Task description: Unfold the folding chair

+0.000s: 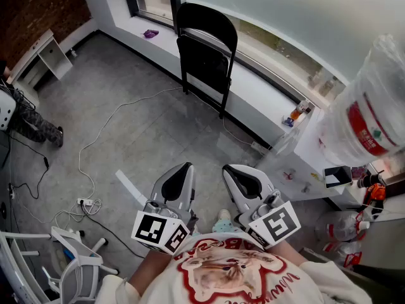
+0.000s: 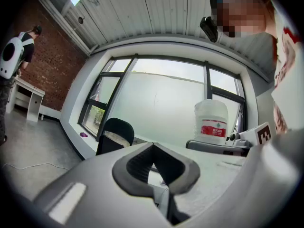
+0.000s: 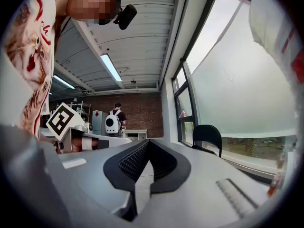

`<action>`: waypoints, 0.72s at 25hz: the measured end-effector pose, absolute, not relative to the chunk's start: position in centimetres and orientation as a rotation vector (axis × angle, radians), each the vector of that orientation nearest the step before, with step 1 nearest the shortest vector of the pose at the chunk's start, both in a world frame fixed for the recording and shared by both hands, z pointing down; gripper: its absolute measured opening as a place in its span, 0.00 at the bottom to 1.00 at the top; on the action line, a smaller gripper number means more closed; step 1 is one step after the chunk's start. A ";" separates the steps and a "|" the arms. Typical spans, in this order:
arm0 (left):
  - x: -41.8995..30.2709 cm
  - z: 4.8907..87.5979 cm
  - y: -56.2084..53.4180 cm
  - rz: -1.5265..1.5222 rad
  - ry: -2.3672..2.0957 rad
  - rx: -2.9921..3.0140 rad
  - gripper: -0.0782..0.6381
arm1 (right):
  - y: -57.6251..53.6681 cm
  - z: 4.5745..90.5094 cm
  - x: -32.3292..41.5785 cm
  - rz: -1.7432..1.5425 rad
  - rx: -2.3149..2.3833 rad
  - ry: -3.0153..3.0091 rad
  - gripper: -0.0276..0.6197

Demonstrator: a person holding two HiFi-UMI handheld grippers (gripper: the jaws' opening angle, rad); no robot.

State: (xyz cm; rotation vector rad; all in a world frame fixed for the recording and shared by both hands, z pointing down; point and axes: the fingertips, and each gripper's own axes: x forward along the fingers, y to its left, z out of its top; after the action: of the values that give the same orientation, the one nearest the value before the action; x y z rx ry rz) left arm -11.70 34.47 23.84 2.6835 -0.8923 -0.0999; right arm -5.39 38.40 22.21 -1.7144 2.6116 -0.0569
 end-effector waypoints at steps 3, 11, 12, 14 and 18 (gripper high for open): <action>-11.6 23.7 34.6 -0.102 -0.897 2.683 0.11 | 38.6 22.5 -5.2 -0.069 -1.720 2.623 0.08; -11.6 23.7 34.7 -0.108 -0.907 2.682 0.11 | 38.8 23.0 -5.1 -0.077 -1.720 2.649 0.08; -11.7 23.6 34.7 -0.110 -0.909 2.683 0.11 | 38.8 23.0 -5.2 -0.076 -1.718 2.649 0.08; -11.7 23.6 34.8 -0.111 -0.911 2.684 0.11 | 38.9 22.9 -5.3 -0.076 -1.714 2.651 0.08; -11.6 23.7 34.8 -0.110 -0.911 2.678 0.11 | 38.9 22.9 -5.2 -0.078 -1.714 2.653 0.08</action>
State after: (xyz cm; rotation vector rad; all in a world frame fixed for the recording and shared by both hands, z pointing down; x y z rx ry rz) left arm -11.58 34.81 23.66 2.6781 -0.9110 -0.1103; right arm -5.18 38.89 22.91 -1.7137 2.6530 -0.0785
